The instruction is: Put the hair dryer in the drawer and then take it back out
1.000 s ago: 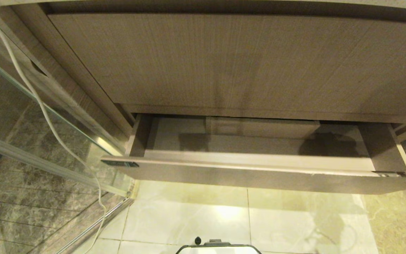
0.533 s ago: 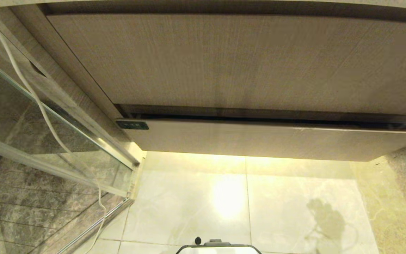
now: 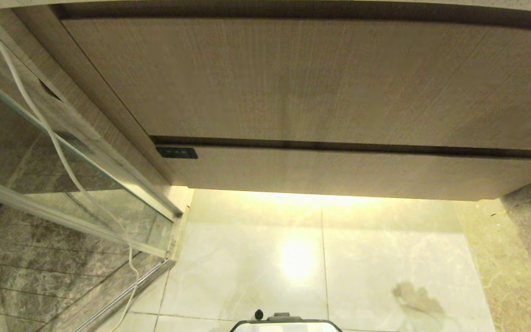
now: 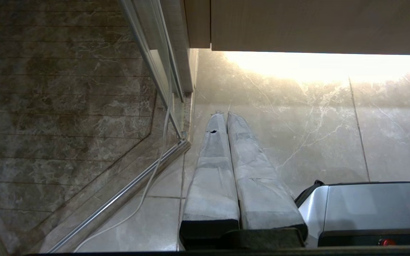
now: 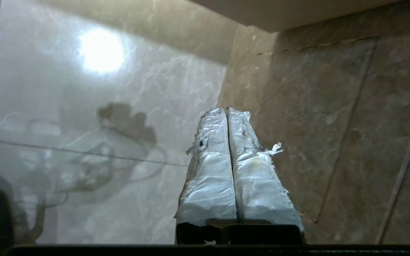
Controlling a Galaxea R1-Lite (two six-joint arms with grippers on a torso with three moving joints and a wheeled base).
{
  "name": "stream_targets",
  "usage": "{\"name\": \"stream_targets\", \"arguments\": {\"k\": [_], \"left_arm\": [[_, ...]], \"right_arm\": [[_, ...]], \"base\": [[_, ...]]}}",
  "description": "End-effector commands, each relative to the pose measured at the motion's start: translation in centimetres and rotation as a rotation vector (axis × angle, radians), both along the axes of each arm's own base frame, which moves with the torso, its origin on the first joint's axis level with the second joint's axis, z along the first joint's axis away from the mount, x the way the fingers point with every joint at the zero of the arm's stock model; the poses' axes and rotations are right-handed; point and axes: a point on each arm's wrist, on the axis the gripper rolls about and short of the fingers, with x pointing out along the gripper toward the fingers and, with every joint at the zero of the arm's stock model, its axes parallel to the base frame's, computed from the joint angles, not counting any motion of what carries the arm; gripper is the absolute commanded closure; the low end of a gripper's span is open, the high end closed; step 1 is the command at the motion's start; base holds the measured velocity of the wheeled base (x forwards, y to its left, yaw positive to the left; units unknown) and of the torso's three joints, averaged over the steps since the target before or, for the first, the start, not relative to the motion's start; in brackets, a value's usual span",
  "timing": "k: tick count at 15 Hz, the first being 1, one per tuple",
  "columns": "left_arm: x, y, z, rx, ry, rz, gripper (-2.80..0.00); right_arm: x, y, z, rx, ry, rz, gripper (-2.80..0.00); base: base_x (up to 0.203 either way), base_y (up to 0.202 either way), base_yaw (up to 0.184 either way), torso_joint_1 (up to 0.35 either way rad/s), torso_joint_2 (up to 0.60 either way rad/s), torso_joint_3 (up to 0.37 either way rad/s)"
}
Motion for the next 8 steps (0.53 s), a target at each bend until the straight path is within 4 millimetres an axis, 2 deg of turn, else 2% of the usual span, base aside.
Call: {"name": "stream_targets", "arguments": {"k": [1,3,8], "left_arm": [[0.0,0.0,0.0,0.000,0.000,0.000,0.00],[0.0,0.0,0.0,0.000,0.000,0.000,0.00],[0.0,0.0,0.0,0.000,0.001,0.000,0.00]], "right_arm": [[-1.8,1.2,1.2,-0.026,-0.034,-0.004,0.00],[-4.2,2.8,2.5,-0.065,-0.086,-0.025,0.00],[-8.0,5.0,3.8,-0.112,-0.139,-0.132,0.00]], "base": [[0.000,0.000,0.000,0.000,0.00,0.000],[0.000,0.000,0.000,0.000,0.00,0.000],[0.000,0.000,0.000,0.000,0.00,0.000]]}}
